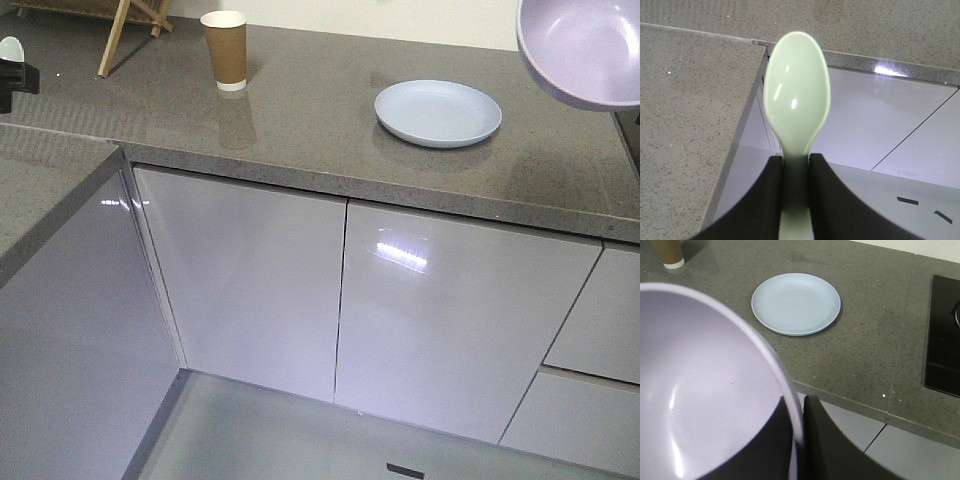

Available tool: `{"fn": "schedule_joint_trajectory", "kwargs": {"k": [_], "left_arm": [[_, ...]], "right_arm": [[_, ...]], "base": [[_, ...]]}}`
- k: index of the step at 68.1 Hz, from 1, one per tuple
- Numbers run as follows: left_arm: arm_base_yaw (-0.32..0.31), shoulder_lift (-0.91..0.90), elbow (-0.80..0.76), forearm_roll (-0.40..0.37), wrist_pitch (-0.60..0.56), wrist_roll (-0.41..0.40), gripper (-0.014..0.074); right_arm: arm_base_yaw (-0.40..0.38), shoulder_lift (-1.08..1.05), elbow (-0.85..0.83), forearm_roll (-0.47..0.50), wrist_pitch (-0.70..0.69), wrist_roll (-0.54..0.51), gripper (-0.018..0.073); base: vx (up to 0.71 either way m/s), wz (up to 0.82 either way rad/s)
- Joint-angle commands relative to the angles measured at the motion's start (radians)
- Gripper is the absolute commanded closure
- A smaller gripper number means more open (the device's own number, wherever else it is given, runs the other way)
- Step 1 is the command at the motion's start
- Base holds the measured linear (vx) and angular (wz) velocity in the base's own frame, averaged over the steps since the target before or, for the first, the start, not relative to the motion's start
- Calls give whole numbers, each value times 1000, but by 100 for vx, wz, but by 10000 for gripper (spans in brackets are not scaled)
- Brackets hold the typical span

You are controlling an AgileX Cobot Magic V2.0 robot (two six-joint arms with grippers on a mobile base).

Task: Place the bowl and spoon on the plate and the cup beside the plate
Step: 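Drive the base to the counter with the light blue plate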

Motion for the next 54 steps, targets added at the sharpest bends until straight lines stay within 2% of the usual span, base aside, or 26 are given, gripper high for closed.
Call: {"fn": "schedule_joint_trajectory", "kwargs": {"k": [1, 54], "left_arm": [[-4, -38, -32, -6, -58, -8, 594], [-4, -38, -32, -6, -58, -8, 594]], "right_arm": [[-6, -26, -32, 6, -66, -5, 570], [-6, -26, -32, 6, -66, -5, 570]], "base": [[1, 0], [10, -3]]}}
